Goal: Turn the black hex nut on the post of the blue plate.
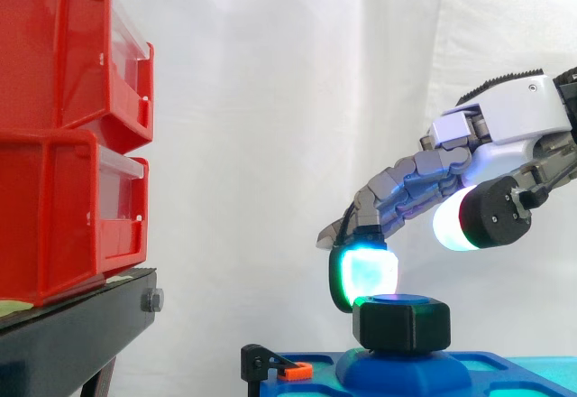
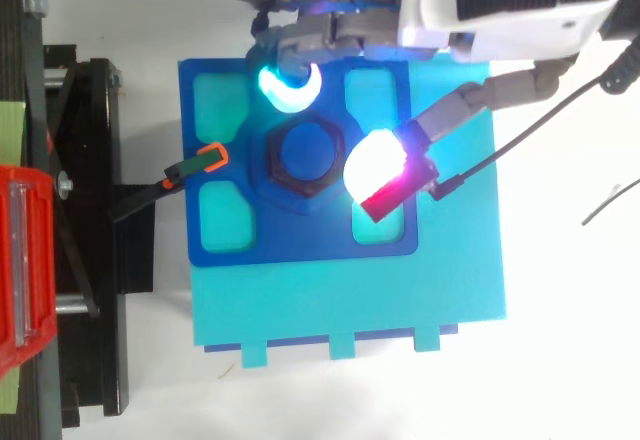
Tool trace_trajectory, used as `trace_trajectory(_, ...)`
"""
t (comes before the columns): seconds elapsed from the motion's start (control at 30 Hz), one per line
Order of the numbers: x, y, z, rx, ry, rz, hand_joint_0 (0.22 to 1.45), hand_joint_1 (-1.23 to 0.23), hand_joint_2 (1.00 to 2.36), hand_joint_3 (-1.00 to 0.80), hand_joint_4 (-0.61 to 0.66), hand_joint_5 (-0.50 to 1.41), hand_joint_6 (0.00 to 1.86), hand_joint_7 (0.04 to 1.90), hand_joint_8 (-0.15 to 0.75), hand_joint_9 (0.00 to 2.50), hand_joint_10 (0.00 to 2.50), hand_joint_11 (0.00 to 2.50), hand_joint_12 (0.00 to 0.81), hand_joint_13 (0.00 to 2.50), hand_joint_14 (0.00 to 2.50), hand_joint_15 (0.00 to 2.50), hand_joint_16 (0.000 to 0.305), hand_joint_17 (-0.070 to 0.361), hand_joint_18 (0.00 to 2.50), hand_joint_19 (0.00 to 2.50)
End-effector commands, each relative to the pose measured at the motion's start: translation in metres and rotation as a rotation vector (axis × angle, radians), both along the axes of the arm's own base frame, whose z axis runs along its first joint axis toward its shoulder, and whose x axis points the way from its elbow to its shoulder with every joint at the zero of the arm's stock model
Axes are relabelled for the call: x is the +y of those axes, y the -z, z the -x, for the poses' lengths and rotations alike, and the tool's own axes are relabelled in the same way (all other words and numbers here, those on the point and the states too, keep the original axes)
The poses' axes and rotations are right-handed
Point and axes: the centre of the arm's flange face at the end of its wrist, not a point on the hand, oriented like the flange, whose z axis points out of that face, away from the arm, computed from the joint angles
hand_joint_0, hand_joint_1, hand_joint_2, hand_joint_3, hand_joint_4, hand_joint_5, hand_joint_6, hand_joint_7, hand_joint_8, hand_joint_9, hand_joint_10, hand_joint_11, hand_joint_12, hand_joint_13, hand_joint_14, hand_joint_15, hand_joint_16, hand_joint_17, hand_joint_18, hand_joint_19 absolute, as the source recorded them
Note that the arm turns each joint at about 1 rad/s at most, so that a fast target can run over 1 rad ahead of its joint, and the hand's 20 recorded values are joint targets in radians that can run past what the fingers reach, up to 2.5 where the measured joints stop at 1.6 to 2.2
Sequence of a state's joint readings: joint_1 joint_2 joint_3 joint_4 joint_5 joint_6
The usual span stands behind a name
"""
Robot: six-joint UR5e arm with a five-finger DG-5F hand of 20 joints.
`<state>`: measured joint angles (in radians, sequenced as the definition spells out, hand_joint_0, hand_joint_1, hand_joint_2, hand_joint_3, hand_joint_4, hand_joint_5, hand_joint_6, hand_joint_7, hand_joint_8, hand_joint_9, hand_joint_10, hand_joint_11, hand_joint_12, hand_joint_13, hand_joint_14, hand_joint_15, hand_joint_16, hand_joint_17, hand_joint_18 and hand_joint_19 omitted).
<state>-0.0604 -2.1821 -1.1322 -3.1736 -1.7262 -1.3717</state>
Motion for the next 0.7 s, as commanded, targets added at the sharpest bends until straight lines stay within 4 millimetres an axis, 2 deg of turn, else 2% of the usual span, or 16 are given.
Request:
trace_trajectory(0.0,-0.010,-0.001,0.004,0.000,-0.010,-0.006,0.49,-0.34,1.00,-0.50,0.19,-0.21,0.50,1.00,0.239,0.25,0.00,0.00,0.368,0.27,0.00,0.05,0.059,0.134,0.11,0.09)
trace_trajectory(0.1,-0.011,-0.003,0.002,-0.007,-0.010,-0.006,0.49,-0.34,1.00,-0.50,0.19,-0.21,0.50,1.00,0.238,0.25,0.00,0.00,0.368,0.27,0.00,0.05,0.060,0.134,0.11,0.10)
trace_trajectory(0.43,0.010,-0.028,-0.013,-0.051,0.017,0.006,0.49,-0.33,1.00,-0.50,0.19,-0.21,0.50,1.00,0.239,0.26,0.00,0.00,0.368,0.28,0.00,0.05,0.059,0.134,0.11,0.10)
trace_trajectory(0.67,0.038,-0.021,-0.024,-0.061,0.024,0.013,0.49,-0.33,1.00,-0.50,0.19,-0.21,0.50,0.99,0.241,0.26,0.00,0.00,0.368,0.28,0.00,0.05,0.059,0.133,0.10,0.10)
